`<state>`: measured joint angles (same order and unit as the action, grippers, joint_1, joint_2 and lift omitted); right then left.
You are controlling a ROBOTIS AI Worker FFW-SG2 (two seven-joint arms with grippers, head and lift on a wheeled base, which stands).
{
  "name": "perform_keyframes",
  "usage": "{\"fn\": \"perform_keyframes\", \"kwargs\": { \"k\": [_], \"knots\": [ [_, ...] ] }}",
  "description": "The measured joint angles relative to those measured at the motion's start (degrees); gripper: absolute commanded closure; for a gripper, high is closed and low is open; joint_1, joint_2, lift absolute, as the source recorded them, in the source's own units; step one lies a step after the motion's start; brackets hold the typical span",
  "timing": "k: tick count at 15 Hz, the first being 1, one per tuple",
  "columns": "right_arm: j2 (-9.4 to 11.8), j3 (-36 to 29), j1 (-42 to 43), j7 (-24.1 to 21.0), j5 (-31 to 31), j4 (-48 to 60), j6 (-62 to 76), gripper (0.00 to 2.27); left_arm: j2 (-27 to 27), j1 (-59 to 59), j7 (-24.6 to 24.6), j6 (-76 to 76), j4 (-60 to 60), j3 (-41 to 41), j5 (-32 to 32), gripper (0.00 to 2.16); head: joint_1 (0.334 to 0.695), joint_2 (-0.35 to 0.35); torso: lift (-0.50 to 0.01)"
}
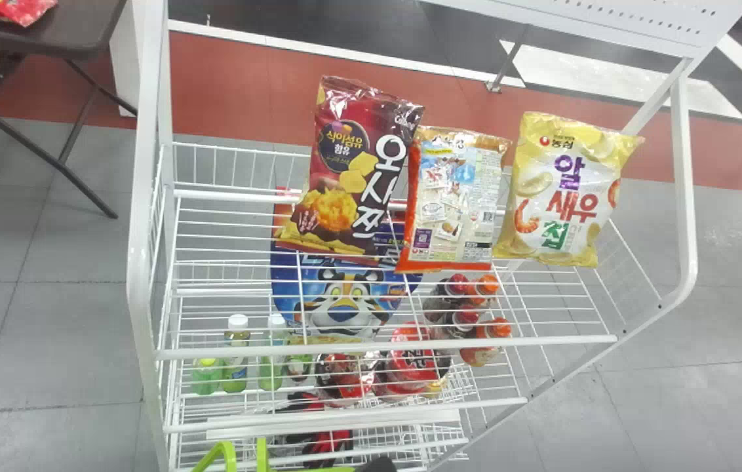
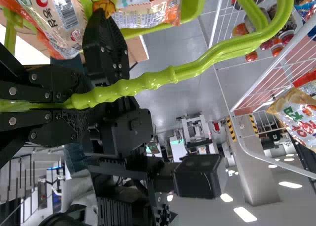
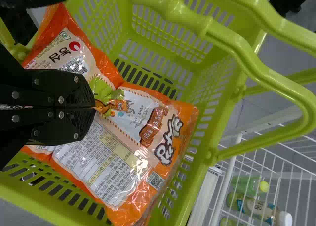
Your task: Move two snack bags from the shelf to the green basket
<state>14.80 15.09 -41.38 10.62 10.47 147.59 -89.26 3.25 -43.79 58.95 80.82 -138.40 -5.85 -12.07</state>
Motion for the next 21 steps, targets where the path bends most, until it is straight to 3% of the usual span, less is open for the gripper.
{"fn": "perform_keyframes", "kwargs": {
  "k": [1, 2, 3, 4, 10, 14, 19, 21],
  "knots": [
    [0.0, 0.2, 0.4, 0.4, 0.0, -0.9, 0.0, 2.19, 0.0, 0.0, 0.0, 0.0, 0.0, 0.0, 0.0, 2.05, 0.695, -0.350, -0.016],
    [0.1, 0.3, 0.7, 0.6, -0.1, -1.5, 0.0, 1.60, 0.0, 0.0, 0.0, 0.0, 0.1, 0.0, 0.0, 2.05, 0.695, -0.350, -0.016],
    [0.1, 0.3, 0.9, 0.6, -0.2, -1.8, 0.0, 0.54, 0.0, 0.0, 0.0, 0.0, 0.1, 0.1, 0.0, 2.05, 0.695, -0.350, -0.016],
    [0.2, 0.1, 1.0, 0.6, -0.8, -1.8, 0.0, 0.00, 0.0, 0.0, 0.1, 0.0, 0.1, 0.1, 0.0, 2.05, 0.695, -0.350, -0.016],
    [0.3, -4.3, 1.6, 3.3, -3.7, 0.5, 0.0, 0.07, 0.0, 0.0, 0.2, -0.2, 0.1, 0.3, 0.0, 2.05, 0.695, -0.350, -0.016],
    [-1.2, -8.9, 2.7, 4.6, -3.3, 1.3, 1.5, 0.08, 0.0, 0.0, 0.3, -0.2, 0.1, 0.3, 0.0, 2.05, 0.695, -0.350, -0.016],
    [-5.3, -19.2, 3.5, 8.1, -0.5, -1.0, 35.8, 0.09, 0.2, -0.1, 0.3, -0.3, 0.1, 0.0, 0.1, 2.05, 0.695, -0.350, -0.016],
    [-7.3, -24.4, 5.6, 8.6, 2.5, -3.7, 42.2, 0.10, 0.4, -0.1, 0.3, -0.2, 0.1, -0.1, 0.2, 2.05, 0.695, -0.350, -0.016]
  ]
}}
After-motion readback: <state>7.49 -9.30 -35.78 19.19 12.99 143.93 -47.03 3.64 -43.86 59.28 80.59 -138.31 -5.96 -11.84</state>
